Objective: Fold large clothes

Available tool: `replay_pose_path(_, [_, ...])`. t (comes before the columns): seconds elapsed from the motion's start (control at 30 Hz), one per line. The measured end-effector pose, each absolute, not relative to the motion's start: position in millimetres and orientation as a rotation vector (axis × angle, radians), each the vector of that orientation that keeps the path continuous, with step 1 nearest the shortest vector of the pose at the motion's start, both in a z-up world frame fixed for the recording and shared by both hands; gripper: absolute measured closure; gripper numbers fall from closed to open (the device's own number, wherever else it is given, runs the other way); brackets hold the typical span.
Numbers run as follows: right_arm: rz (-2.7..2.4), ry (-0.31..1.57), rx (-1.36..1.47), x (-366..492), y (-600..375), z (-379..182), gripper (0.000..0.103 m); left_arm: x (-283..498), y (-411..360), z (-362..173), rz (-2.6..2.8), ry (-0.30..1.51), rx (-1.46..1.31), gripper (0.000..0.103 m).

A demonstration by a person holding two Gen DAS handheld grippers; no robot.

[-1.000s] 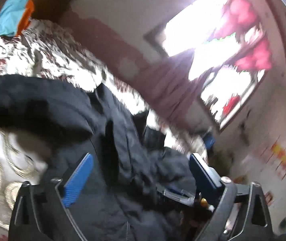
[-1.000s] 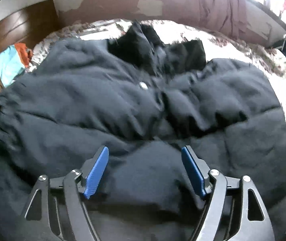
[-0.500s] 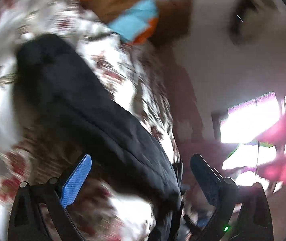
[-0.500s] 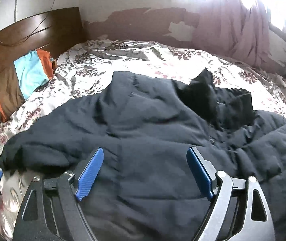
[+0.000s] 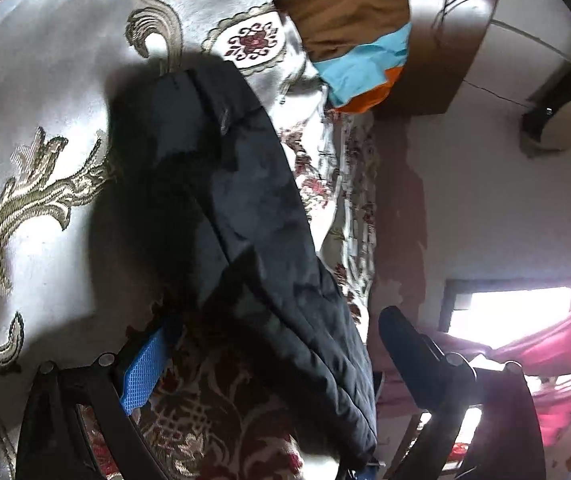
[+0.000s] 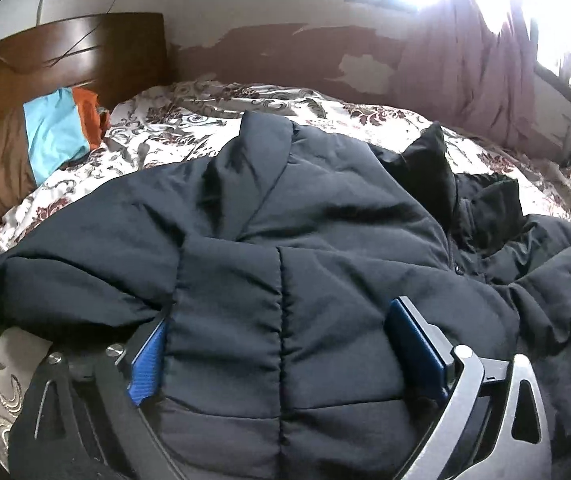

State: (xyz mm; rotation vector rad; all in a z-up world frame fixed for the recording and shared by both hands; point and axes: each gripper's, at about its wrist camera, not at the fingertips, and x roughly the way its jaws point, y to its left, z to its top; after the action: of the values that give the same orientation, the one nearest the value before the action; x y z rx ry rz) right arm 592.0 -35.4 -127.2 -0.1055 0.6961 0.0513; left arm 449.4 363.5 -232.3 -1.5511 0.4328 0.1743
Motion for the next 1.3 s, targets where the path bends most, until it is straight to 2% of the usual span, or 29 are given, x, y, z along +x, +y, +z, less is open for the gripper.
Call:
replay_pose_path(0.07, [0.058,0.7,-0.09,593,-38,-127,0.004,455,365,-231,0.195,0.437,-1.545,0.005])
replay_pose_path(0.13, [0.062,0.7,-0.08,594,-40,-127,0.003,463,365,-229,0.192,0.437,-1.524,0.011])
replay_pose_path(0.17, [0.064,0.698,-0.075,594,-40,-128,0.003,467,366,-230,0.187,0.436,-1.518,0.024])
replay_pose_path(0.2, [0.064,0.696,-0.071,594,-41,-128,0.003,470,366,-230,0.188,0.433,-1.516,0.041])
replay_pose_path(0.23, [0.066,0.694,-0.068,594,-41,-129,0.003,470,365,-232,0.194,0.429,-1.517,0.049])
replay_pose_path(0.3, [0.068,0.689,-0.059,594,-43,-130,0.003,469,363,-232,0.203,0.429,-1.498,0.08])
replay_pose_path(0.4, [0.073,0.68,-0.047,593,-44,-129,0.003,465,363,-222,0.217,0.382,-1.448,0.093])
replay_pose_path(0.57, [0.191,0.614,-0.034,583,-46,-104,0.003,457,355,-166,0.203,0.247,-1.244,0.096])
replay_pose_path(0.7, [0.26,0.559,-0.04,563,-63,-65,0.003,453,333,-102,0.139,0.156,-1.039,0.096])
replay_pose_path(0.93, [0.137,0.566,-0.063,535,-140,-41,0.003,442,244,-4,-0.166,0.092,-0.671,0.096])
replay_pose_path(1.1, [-0.001,0.603,0.004,531,-218,-50,0.003,449,153,23,-0.358,0.181,-0.427,0.096])
replay_pose_path(1.3, [-0.092,0.619,0.068,524,-284,-71,0.003,476,59,7,-0.506,0.332,-0.237,0.096])
